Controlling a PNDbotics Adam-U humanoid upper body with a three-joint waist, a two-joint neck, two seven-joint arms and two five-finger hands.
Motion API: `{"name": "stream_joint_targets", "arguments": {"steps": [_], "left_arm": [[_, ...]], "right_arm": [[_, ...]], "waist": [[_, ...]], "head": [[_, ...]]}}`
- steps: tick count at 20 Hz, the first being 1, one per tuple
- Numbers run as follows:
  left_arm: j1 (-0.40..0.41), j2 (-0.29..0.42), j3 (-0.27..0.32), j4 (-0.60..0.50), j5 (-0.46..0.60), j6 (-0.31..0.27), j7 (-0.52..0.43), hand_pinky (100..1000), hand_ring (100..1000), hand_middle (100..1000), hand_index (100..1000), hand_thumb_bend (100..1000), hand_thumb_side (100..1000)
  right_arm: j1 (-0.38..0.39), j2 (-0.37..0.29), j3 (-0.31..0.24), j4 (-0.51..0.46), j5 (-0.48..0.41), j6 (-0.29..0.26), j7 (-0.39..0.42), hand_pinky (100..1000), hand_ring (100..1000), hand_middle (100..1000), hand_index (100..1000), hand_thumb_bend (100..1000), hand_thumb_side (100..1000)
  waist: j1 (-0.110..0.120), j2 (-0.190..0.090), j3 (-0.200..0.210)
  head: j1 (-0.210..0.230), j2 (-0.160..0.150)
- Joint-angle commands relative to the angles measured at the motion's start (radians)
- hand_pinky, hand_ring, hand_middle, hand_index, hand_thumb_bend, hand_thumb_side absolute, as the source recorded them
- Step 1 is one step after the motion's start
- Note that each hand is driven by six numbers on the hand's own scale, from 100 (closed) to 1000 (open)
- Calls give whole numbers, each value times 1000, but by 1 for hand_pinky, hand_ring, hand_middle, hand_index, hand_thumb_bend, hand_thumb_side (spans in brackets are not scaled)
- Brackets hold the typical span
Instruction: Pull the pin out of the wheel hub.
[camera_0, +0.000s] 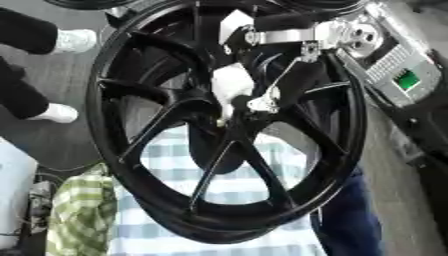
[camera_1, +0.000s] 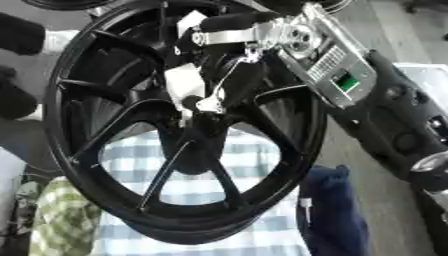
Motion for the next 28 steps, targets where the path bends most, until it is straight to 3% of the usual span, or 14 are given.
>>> {"name": "stream_joint_targets", "arguments": {"steps": [1,7,18,28], "left_arm": [[-13,28,9,-15,6,-2,3,804,703,633,684,100,829],[-12,29,13,-16,7,-3,8,804,703,632,683,100,828],[-11,28,19,-17,7,-3,19,805,701,630,681,100,826],[-6,24,21,-16,7,-2,21,807,701,629,681,100,825]], "right_arm": [[-11,-24,-13,-4,-13,17,-8,804,697,565,720,102,187],[-10,-27,-15,-7,-21,28,-19,789,636,486,653,100,104],[-9,-45,-63,-62,-80,61,-60,765,562,370,555,100,100],[23,-65,-257,-160,-284,166,-159,781,540,338,538,100,100]], "waist": [[5,-13,1],[6,-14,1],[10,-19,-3],[18,-27,-16]], "head": [[-1,-2],[-3,-2],[0,-2],[-4,-2]]}}
